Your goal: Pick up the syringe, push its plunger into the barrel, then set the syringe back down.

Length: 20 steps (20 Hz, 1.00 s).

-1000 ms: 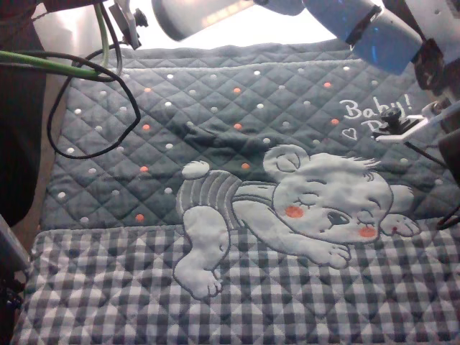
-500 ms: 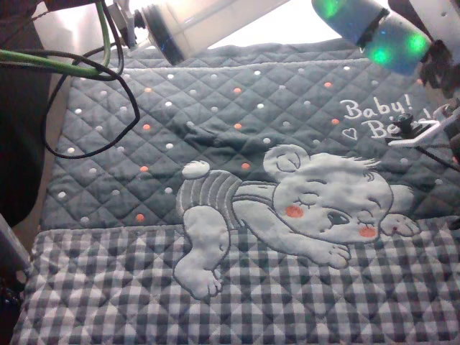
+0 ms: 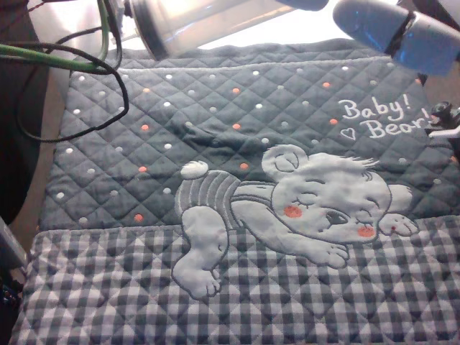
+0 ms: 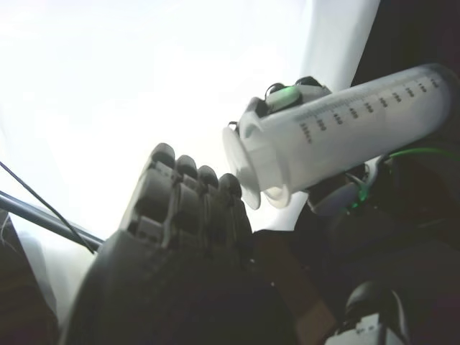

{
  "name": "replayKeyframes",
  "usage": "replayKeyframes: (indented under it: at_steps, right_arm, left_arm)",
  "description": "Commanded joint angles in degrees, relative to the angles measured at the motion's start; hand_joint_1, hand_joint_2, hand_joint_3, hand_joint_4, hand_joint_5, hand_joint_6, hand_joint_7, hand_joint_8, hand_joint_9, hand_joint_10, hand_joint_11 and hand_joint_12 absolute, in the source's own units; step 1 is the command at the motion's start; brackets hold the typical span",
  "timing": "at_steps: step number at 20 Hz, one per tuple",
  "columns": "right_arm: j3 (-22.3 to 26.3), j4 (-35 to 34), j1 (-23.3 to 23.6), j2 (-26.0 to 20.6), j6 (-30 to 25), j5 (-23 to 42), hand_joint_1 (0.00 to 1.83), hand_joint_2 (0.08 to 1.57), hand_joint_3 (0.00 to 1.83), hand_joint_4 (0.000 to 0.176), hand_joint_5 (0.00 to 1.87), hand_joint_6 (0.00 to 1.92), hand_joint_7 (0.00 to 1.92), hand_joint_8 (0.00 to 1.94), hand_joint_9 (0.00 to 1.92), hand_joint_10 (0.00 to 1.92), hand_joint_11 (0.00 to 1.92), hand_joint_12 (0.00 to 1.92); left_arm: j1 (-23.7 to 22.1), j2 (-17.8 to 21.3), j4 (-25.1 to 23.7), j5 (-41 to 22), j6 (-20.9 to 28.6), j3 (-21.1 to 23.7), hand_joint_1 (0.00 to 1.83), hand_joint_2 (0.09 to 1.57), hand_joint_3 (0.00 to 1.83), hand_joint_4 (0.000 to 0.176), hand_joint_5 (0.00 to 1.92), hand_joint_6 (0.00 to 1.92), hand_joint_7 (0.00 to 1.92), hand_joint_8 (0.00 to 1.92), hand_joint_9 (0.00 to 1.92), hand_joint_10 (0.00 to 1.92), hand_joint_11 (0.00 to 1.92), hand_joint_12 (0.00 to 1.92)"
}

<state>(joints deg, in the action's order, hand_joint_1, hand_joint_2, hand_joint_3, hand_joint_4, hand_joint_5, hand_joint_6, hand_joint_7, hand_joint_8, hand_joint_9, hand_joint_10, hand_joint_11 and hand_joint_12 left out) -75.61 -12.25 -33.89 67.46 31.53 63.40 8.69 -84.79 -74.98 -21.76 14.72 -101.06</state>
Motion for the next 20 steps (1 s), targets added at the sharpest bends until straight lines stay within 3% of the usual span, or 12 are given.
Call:
replayKeyframes:
  at_steps: [1, 2, 3, 4, 6, 7, 9, 11, 12, 13, 15, 20]
  right_arm:
    - [0.30, 2.64, 0.37, -0.84, -0.31, 4.77, 0.00, 0.86, 0.00, 0.000, 0.14, 0.00, 0.19, 0.02, 0.13, 0.02, 0.13, 0.04]
    - [0.41, 3.05, 0.37, -1.49, -0.30, 4.41, 0.00, 0.86, 0.00, 0.000, 0.13, 0.00, 0.18, 0.01, 0.13, 0.02, 0.12, 0.04]
    - [0.51, 3.60, 0.36, -2.29, -0.27, 3.99, 0.00, 0.84, 0.00, 0.000, 0.14, 0.00, 0.12, 0.00, 0.04, 0.00, 0.04, 0.01]
    - [0.59, 4.46, 0.36, -2.92, -0.06, 3.10, 0.00, 0.80, 0.00, 0.000, 0.09, 0.00, 0.09, 0.00, 0.00, 0.00, 0.00, 0.00]
    - [0.65, 6.67, 0.69, -4.17, 0.64, 0.79, 0.00, 0.79, 0.00, 0.000, 0.07, 0.00, 0.09, 0.00, 0.00, 0.00, 0.00, 0.00]
    - [0.71, 7.47, 1.00, -4.56, 0.83, 0.04, 0.00, 0.78, 0.00, 0.000, 0.06, 0.00, 0.08, 0.00, 0.00, 0.00, 0.00, 0.00]
    - [1.01, 9.08, 1.48, -5.62, 1.31, -1.45, 0.00, 0.78, 0.00, 0.000, 0.07, 0.01, 0.07, 0.00, 0.00, 0.00, 0.00, 0.00]
    - [1.42, 9.98, 1.58, -6.50, 1.73, -2.18, 0.00, 0.77, 0.00, 0.000, 0.08, 0.01, 0.05, 0.00, 0.00, 0.00, 0.00, 0.00]
    - [1.52, 10.44, 1.65, -6.89, 1.78, -2.55, 0.00, 0.76, 0.00, 0.000, 0.09, 0.01, 0.04, 0.00, 0.00, 0.00, 0.00, 0.00]
    - [1.57, 10.80, 1.76, -7.15, 1.82, -2.85, 0.00, 0.75, 0.00, 0.000, 0.09, 0.01, 0.03, 0.00, 0.00, 0.00, 0.00, 0.00]
    - [1.80, 11.43, 2.12, -7.91, 2.29, -3.62, 0.00, 0.75, 0.00, 0.000, 0.09, 0.01, 0.03, 0.00, 0.00, 0.00, 0.00, 0.00]
    - [2.84, 11.44, 2.41, -9.50, 3.42, -3.66, 0.00, 0.75, 0.00, 0.000, 0.10, 0.01, 0.03, 0.00, 0.00, 0.00, 0.00, 0.00]
  left_arm:
    - [-1.31, 0.10, 1.23, -3.49, 0.43, 0.45, 1.57, 1.12, 0.00, 0.000, 1.21, 1.92, 1.23, 1.92, 1.05, 1.92, 0.35, 1.83]
    - [-1.31, 0.30, -0.20, -3.84, 0.43, 0.66, 1.62, 1.11, 0.00, 0.000, 1.15, 1.92, 1.15, 1.92, 0.86, 1.50, 0.20, 1.41]
    - [-1.31, 0.53, -2.03, -4.10, 0.43, 0.95, 1.63, 1.10, 0.00, 0.000, 1.17, 1.92, 1.10, 1.92, 0.84, 1.39, 0.36, 1.49]
    - [-1.32, 0.78, -3.57, -4.28, 0.43, 1.32, 1.58, 1.09, 0.00, 0.000, 1.07, 1.92, 1.13, 1.92, 1.25, 1.90, 1.35, 1.90]
    - [-1.33, 1.67, -5.94, -4.79, 0.43, 2.47, 1.55, 1.09, 0.00, 0.000, 1.15, 1.92, 1.23, 1.92, 1.39, 1.92, 1.52, 1.92]
    - [-1.34, 1.90, -6.40, -4.95, 0.43, 2.82, 1.57, 1.11, 0.00, 0.020, 0.91, 1.92, 1.22, 1.92, 1.40, 1.92, 1.47, 1.92]
    - [-1.37, 2.24, -7.08, -5.72, 0.43, 3.49, 1.57, 1.12, 0.00, 0.157, 0.96, 1.92, 1.25, 1.92, 1.41, 1.92, 1.47, 1.92]
    - [-1.37, 2.59, -7.96, -6.29, 0.43, 4.25, 1.57, 1.13, 0.00, 0.151, 0.79, 1.92, 1.26, 1.92, 1.46, 1.92, 1.52, 1.92]
    - [-1.37, 2.83, -8.62, -6.36, 0.43, 4.74, 1.54, 1.13, 0.00, 0.171, 0.93, 1.92, 1.32, 1.92, 1.50, 1.92, 1.54, 1.92]
    - [-1.34, 2.99, -8.91, -6.46, 0.43, 4.98, 1.53, 1.13, 0.00, 0.171, 1.12, 1.92, 1.39, 1.92, 1.55, 1.92, 1.59, 1.92]
    - [-1.09, 3.41, -9.65, -6.76, 0.43, 5.57, 1.57, 1.12, 0.00, 0.000, 1.25, 1.92, 1.39, 1.92, 1.54, 1.92, 1.60, 1.92]
    - [-0.61, 3.82, -10.92, -7.00, 0.43, 5.81, 1.54, 1.13, 0.00, 0.000, 1.22, 1.92, 1.40, 1.92, 1.52, 1.92, 1.56, 1.92]
